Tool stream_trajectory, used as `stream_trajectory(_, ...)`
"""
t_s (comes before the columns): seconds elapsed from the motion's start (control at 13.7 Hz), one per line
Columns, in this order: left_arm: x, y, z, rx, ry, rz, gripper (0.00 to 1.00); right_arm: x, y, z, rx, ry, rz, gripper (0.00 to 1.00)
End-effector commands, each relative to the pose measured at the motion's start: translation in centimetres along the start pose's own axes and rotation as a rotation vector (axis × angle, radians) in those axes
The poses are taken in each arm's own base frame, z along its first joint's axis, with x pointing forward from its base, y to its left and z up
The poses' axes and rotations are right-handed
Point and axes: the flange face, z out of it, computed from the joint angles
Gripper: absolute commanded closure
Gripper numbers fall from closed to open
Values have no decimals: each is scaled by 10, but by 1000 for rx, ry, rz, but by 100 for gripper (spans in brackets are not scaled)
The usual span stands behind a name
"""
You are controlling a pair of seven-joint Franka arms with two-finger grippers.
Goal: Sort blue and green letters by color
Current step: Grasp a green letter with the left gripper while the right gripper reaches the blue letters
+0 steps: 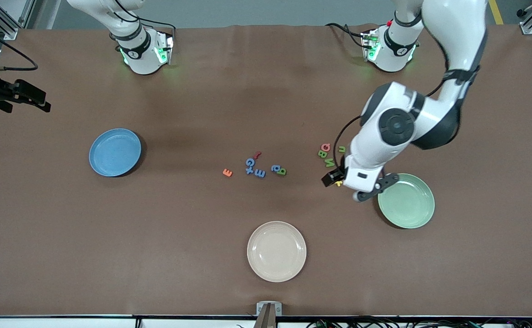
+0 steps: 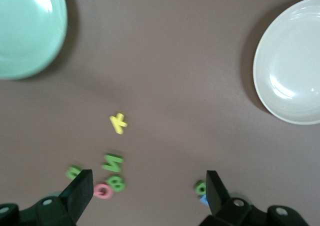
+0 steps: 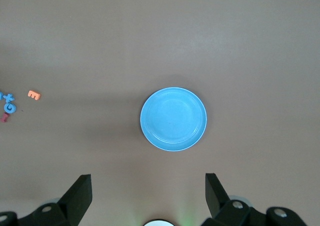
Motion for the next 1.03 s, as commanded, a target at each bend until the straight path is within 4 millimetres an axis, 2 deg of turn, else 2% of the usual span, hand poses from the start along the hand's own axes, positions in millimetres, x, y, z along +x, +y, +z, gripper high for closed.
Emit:
stream_trajectory(0.0,-16,22,34,-14,4,-168,3,-2,2,0,-4,-4,12,0)
stream_trajectory(0.15,-41,35,65,4,-16,-294,5,-3,1,0,-4,-5,12,0)
stream_trajectory(0.29,-58,44,89,5,-25,-428,10,-3,0,-3,-5,1,12,0)
stream_trajectory(0.51,-80,57,124,-18,-10,-586,21,0,-1,0,-4,-5,13,0)
stream_trajectory(0.59,-82,58,133,-20,0,-615,25,0,-1,-1,-4,-4,13,0)
stream_trajectory(0.73,-98,61,151,0,23,-616,30,4,1,4,9,-11,19,0)
stream_trajectory(0.88,-106,63,156,7,28,-618,32,11,3,5,8,-9,12,0)
stream_trajectory(0.95,-107,63,157,8,27,-618,32,19,4,14,7,-15,9,0)
